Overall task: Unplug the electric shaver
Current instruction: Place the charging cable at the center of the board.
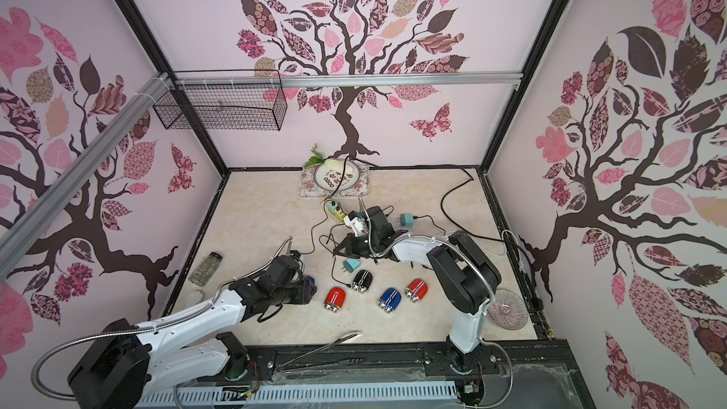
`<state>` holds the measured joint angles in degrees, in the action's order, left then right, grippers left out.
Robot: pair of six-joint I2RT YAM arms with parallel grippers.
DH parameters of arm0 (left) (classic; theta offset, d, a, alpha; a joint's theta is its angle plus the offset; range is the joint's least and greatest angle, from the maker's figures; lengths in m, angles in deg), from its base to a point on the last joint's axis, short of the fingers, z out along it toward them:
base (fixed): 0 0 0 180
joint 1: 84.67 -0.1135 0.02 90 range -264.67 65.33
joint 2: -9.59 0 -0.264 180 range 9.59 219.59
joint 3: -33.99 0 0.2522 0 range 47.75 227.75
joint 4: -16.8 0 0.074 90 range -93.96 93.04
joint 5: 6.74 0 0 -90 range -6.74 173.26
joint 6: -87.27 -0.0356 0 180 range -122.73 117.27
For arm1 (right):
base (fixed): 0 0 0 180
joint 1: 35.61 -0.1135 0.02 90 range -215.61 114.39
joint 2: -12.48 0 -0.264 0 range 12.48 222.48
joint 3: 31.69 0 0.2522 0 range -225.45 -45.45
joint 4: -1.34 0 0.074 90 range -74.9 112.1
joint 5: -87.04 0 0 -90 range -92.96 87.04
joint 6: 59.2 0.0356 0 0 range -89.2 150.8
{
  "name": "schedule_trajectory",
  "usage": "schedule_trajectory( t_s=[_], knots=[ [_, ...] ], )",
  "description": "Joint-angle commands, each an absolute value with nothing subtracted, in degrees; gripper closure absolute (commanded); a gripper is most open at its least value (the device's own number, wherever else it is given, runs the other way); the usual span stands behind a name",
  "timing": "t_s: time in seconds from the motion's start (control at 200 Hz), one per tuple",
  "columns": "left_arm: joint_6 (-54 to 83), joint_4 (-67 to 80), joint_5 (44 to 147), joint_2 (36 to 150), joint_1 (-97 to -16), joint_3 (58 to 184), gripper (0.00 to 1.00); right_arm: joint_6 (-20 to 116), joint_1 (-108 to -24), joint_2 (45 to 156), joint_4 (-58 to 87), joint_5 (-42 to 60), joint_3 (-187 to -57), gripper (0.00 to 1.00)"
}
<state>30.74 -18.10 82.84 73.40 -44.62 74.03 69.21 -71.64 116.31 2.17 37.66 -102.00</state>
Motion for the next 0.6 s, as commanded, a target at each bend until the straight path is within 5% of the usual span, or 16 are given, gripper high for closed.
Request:
schedule_trajectory(
  t_s=[0.0, 0.595],
  knots=[
    [32.22, -19.43, 81.38, 74.04, -44.58, 77.08, 1.0, 69.82, -72.97, 118.25, 0.61, 38.63, -101.7, 1.0],
    [32.01, -23.21, 82.82, 78.67, -44.15, 80.42, 1.0, 70.25, -76.28, 121.1, 0.8, 38.73, -101.56, 0.99]
  ],
)
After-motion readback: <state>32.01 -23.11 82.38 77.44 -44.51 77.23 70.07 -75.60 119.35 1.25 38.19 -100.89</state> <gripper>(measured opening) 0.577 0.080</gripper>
